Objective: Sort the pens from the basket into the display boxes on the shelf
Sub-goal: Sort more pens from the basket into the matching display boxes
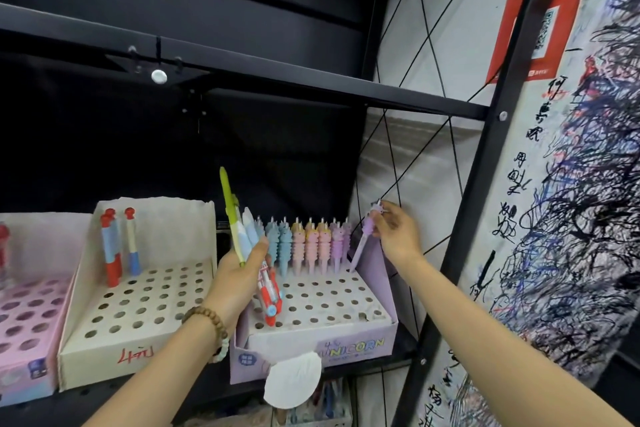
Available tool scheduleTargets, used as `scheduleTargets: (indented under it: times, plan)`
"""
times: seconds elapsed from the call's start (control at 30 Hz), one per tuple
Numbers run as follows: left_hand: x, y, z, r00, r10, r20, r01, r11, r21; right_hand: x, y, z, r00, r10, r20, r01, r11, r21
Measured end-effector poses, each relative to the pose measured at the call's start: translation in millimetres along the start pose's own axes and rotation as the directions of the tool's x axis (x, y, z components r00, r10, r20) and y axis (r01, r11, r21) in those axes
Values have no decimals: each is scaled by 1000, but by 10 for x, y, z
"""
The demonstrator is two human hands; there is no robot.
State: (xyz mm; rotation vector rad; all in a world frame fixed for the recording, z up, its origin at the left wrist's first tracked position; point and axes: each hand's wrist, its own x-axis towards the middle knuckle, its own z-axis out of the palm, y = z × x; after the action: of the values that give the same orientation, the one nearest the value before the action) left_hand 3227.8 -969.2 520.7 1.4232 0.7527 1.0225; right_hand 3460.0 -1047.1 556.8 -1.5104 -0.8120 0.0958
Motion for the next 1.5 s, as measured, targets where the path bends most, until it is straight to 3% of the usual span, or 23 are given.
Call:
scheduleTargets:
  times: [0.27,0.4,0.67,0.77,0.87,1.0,1.17,1.23,1.33,1.4,1.5]
  plan:
    - [34,-35,24,1000,4,1,-4,1000,-26,122,110,-23,999,25,26,-26,999,44]
    - [30,-48,20,1000,10,-12,-10,999,-37,102,182,6,988,87,125,-88,996,5]
    - [22,-72,43,1000,15,-8,-15,999,-39,161,110,-29,975,157,156,-152,987,-42]
    - [19,-65,89,1000,21,-12,-21,999,-36,165,38,-25,983,136,124,-116,980,-162]
    - [23,-60,108,999,29,-19,-30,999,-26,200,20,45,994,23,104,18,925,-379]
    - [23,-65,84,1000,5,-21,-5,999,-41,150,125,182,987,59,150,22,873,-487]
    - [44,-61,-4,1000,-3,-7,3,999,-49,39,211,143,965,194,173,-134,941,-309]
    - [39,-47,-45,999,-26,27,28,994,-110,-26,144,147,975,163,150,-113,948,-299]
    - [-1,-3,-90,992,-87,89,106,963,-249,-340,-105,179,994,-25,107,54,957,-285]
    - [-40,27,-101,989,-122,80,142,934,-328,-647,-303,239,963,-71,260,129,968,-213]
    - [-94,51,-103,993,-121,13,115,898,-424,-1084,-509,362,815,99,571,-35,992,-122]
